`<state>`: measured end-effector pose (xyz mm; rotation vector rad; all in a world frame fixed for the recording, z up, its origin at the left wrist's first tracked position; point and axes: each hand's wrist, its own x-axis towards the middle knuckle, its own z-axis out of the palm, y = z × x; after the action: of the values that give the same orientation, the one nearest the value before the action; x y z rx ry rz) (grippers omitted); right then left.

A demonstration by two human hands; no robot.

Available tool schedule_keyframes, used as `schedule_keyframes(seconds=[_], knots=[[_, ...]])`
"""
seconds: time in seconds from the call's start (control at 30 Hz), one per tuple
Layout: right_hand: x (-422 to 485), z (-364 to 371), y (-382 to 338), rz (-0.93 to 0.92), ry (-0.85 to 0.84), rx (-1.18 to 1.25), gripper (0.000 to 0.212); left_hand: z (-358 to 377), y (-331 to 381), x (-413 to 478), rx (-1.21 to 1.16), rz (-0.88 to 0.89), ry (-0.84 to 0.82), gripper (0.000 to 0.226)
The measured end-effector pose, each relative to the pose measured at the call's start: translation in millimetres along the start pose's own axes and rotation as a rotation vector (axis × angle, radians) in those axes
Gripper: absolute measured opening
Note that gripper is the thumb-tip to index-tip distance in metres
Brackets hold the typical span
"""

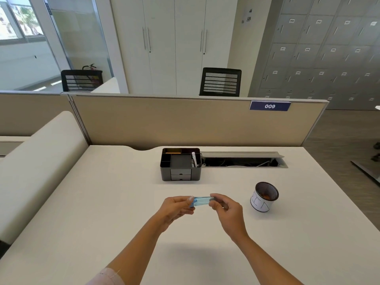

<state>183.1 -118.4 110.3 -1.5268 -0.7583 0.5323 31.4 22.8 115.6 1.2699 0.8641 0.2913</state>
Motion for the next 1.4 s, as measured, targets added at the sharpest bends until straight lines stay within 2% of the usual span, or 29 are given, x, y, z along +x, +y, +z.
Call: schedule_keyframes(seconds=[0.13, 0.37, 0.53, 0.67, 0.83, 1.03, 1.23, 1.4], knots=[[2, 2, -2, 0.076, 0.026, 0.066, 0.008, 4, 3, -4, 0.062, 0.156, 0.04, 0.027], [3, 5, -9, 0.216, 0.047, 0.126, 0.018, 5, 11, -13, 0.109, 0.324, 0.062, 0.03], [3, 5, -13, 0.169, 0.039, 0.126, 0.017, 3, 11, -13, 0.134, 0.315, 0.067, 0.026], [2, 3, -13, 0.066, -0.011, 0.048, 0.015, 0, 11, -15, 0.127, 0.283, 0.03, 0.034], [0, -1, -20, -0.078, -0.059, -0.053, 0.037, 0, 14, -17, 0.054, 0.213, 0.009, 0.038], [1, 3, -19, -0.008, -0.03, 0.037, 0.022, 6, 16, -17, -0.038, 0.166, 0.033, 0.046], [5, 4, -21, 0.008, -0.004, -0.028, 0.006, 8, 17, -18, 0.075, 0.3, 0.053, 0.027], [8, 12, -27, 0.079, 0.044, -0.007, 0.012, 13, 11, -18, 0.159, 0.417, 0.15, 0.022]])
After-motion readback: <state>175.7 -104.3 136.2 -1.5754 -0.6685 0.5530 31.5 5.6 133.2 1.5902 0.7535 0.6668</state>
